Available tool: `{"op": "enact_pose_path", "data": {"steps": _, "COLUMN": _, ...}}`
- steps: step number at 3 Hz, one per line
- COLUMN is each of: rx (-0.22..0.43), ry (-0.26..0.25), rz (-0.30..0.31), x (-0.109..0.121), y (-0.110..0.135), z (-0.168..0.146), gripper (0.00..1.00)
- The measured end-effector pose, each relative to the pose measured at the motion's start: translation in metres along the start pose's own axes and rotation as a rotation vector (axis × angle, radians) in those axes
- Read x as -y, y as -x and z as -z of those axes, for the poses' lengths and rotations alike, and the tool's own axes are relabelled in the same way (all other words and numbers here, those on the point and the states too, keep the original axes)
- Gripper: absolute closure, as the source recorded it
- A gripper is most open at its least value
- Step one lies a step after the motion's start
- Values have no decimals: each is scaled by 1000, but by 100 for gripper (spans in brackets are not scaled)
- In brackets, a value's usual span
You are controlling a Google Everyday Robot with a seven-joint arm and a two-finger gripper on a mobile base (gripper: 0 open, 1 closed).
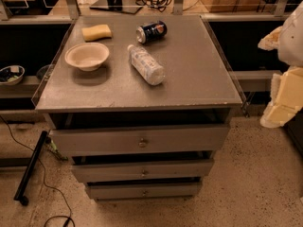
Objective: Open bottom drawer
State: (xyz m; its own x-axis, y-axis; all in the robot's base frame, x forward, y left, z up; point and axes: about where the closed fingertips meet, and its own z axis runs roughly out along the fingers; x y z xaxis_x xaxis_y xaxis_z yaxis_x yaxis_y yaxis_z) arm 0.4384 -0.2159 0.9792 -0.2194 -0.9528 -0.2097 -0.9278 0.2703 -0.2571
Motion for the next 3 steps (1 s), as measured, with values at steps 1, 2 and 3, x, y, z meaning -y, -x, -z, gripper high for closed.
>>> {"op": "enact_pose_path", "data": {"steps": 1, "rx": 0, "ry": 0, "rz": 0, "x": 0, "y": 0, "z": 0, "gripper": 0}}
{"op": "enact_pose_path", "data": {"steps": 2, "rx": 2, "ry": -6, "rz": -8, "x": -13, "y": -3, "z": -9, "gripper": 0}}
{"op": "enact_pose_path", "data": {"steps": 3, "rx": 16, "ry": 16, "rz": -19, "x": -33, "y": -12, "z": -30, "gripper": 0}}
